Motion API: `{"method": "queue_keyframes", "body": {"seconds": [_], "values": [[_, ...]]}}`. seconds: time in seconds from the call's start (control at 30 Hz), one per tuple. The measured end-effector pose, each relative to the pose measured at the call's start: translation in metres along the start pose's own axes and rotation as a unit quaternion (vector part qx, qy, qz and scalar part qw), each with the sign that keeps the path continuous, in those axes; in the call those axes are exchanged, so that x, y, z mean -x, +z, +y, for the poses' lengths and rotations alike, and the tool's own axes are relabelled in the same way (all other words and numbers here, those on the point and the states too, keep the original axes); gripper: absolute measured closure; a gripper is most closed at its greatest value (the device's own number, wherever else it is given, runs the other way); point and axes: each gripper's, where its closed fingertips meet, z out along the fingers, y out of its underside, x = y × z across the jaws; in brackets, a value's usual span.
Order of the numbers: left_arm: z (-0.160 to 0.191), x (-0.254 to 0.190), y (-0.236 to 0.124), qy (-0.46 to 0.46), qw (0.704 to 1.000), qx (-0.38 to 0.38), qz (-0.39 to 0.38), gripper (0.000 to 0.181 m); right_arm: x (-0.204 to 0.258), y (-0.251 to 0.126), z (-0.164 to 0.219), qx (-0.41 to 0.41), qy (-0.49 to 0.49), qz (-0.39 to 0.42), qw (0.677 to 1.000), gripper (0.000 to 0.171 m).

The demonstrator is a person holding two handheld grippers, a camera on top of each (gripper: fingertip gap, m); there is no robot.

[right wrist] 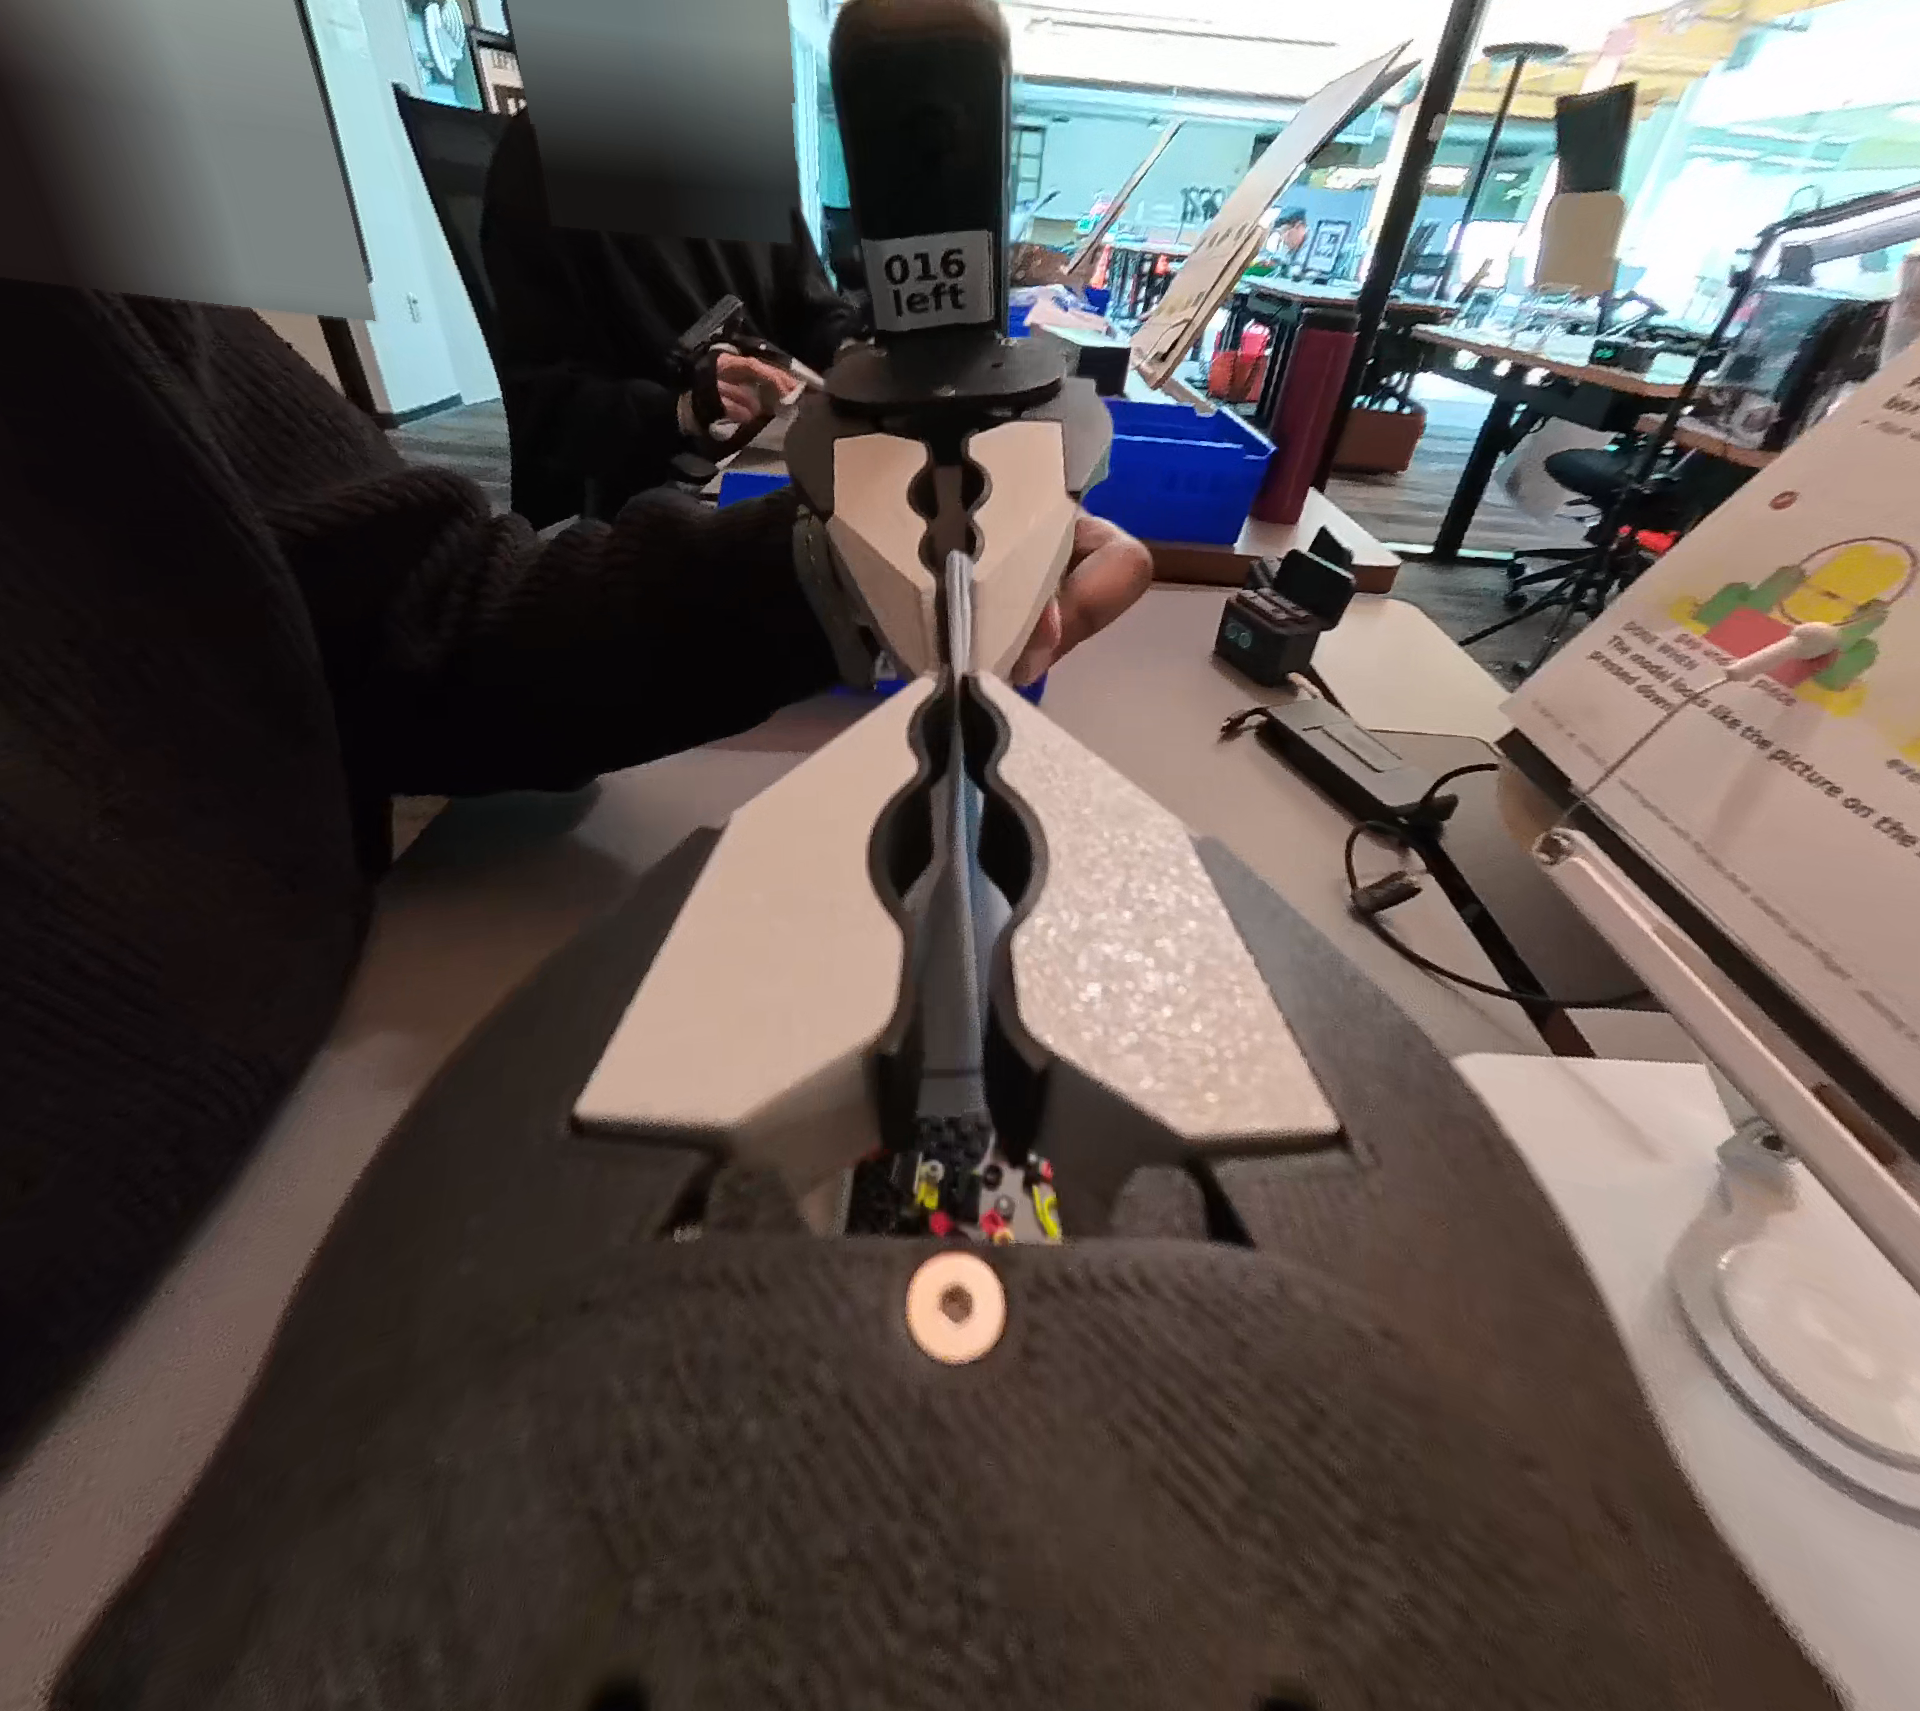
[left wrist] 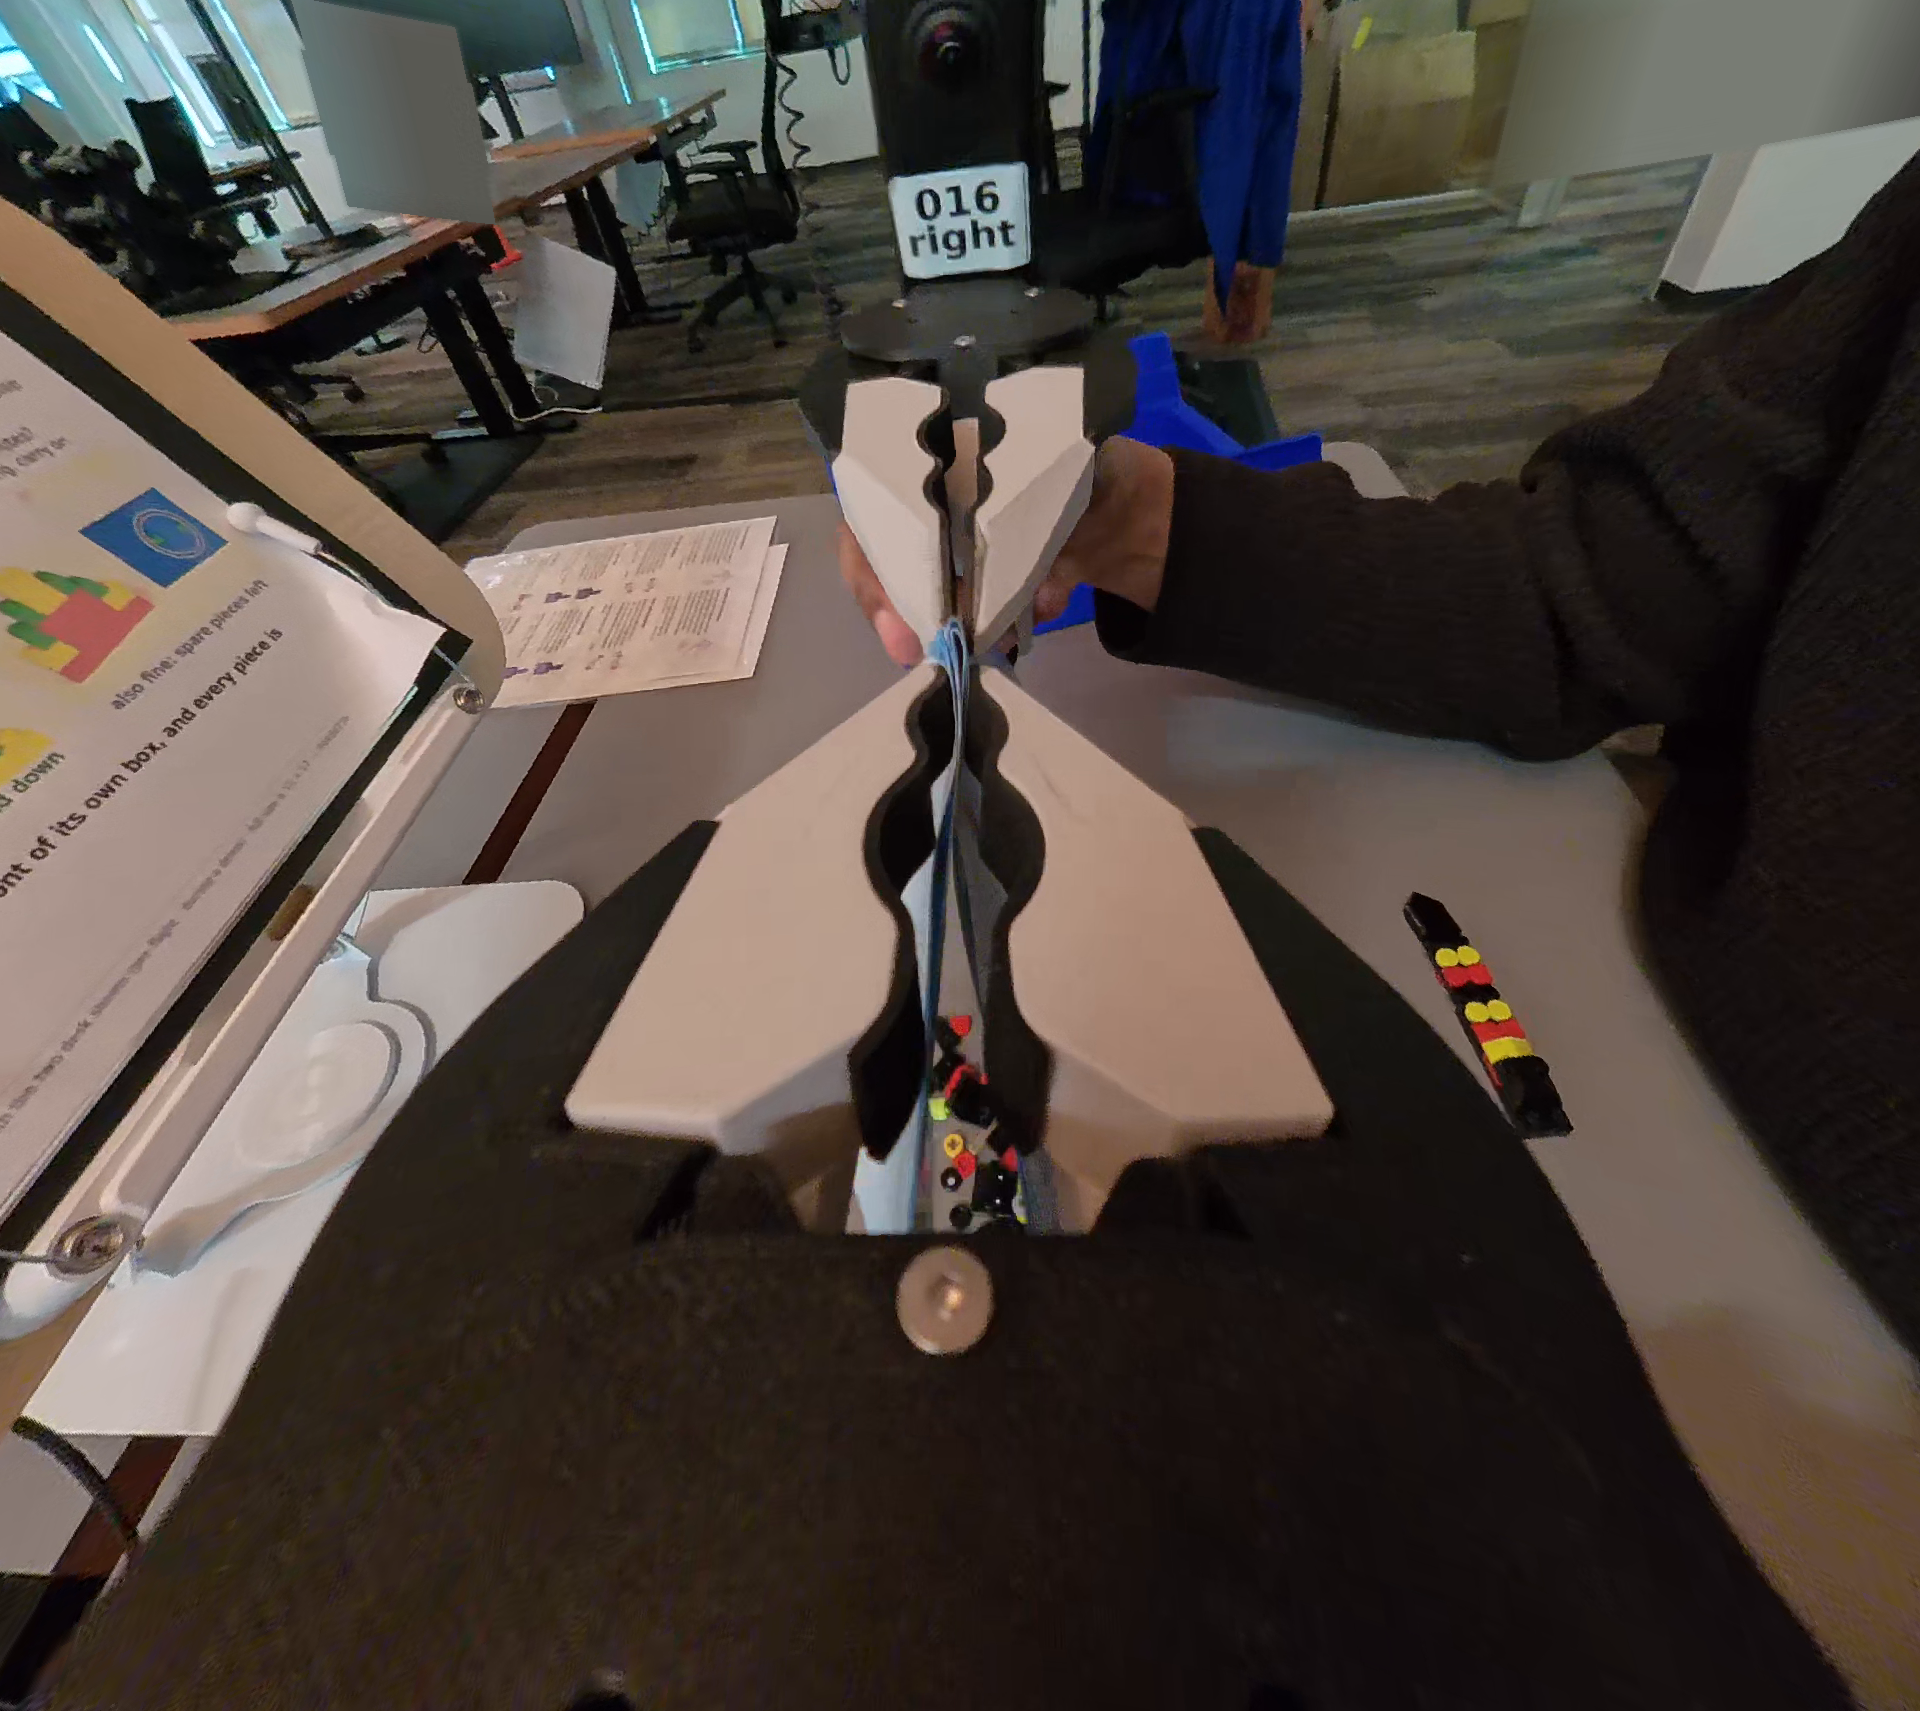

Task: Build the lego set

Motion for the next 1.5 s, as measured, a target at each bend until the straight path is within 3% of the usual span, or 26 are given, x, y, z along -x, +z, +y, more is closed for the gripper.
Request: {"method": "queue_keyframes", "body": {"seconds": [0.17, 0.23, 0.37, 0.53, 0.6, 0.67, 0.8, 0.87, 0.97, 1.27, 1.37, 1.43, 1.5], "values": [[0.001, 0.002, 0.001, 0.002, 1.000, 0.000, -0.005, 0.181, -0.002, -0.001, 0.001, 0.004, 0.009, 0.014, 1.000, 0.170], [-0.002, 0.003, -0.002, -0.001, 1.000, -0.007, -0.008, 0.181, -0.004, -0.003, 0.006, 0.013, 0.000, 0.025, 1.000, 0.150], [-0.007, 0.000, -0.007, -0.003, 1.000, -0.017, 0.004, 0.181, 0.001, -0.006, 0.011, 0.025, 0.013, -0.007, 1.000, 0.170], [-0.005, 0.001, -0.006, 0.002, 1.000, -0.011, -0.001, 0.181, -0.001, -0.007, 0.013, 0.029, 0.021, -0.004, 0.999, 0.169], [-0.009, 0.003, -0.010, 0.001, 1.000, -0.022, -0.006, 0.181, -0.002, -0.009, 0.015, 0.031, 0.022, 0.003, 0.999, 0.154], [-0.010, 0.004, -0.014, -0.002, 1.000, -0.022, -0.006, 0.181, -0.002, -0.011, 0.016, 0.035, 0.019, 0.000, 0.999, 0.170], [-0.007, 0.005, -0.014, 0.001, 1.000, -0.007, -0.011, 0.181, -0.003, -0.009, 0.020, 0.045, 0.032, -0.005, 0.998, 0.169], [-0.009, 0.005, -0.015, 0.001, 1.000, -0.013, -0.013, 0.181, -0.003, -0.010, 0.020, 0.039, 0.045, -0.003, 0.998, 0.157], [-0.009, 0.007, -0.020, -0.002, 1.000, -0.015, -0.014, 0.181, -0.002, -0.013, 0.023, 0.048, 0.039, -0.008, 0.998, 0.171], [-0.012, 0.008, -0.018, -0.015, 0.999, -0.029, -0.014, 0.181, -0.001, -0.015, 0.027, 0.058, 0.058, -0.022, 0.996, 0.171], [-0.024, 0.029, -0.025, -0.017, 0.993, -0.067, -0.091, 0.150, -0.014, -0.020, 0.019, 0.030, 0.062, 0.006, 0.998, 0.171], [-0.037, 0.040, -0.038, -0.035, 0.987, -0.103, -0.121, 0.135, -0.023, -0.032, 0.003, -0.031, 0.075, 0.018, 0.996, 0.171], [-0.050, 0.049, -0.053, -0.058, 0.978, -0.140, -0.140, 0.127, -0.032, -0.050, -0.011, -0.085, 0.081, 0.033, 0.993, 0.171]]}}
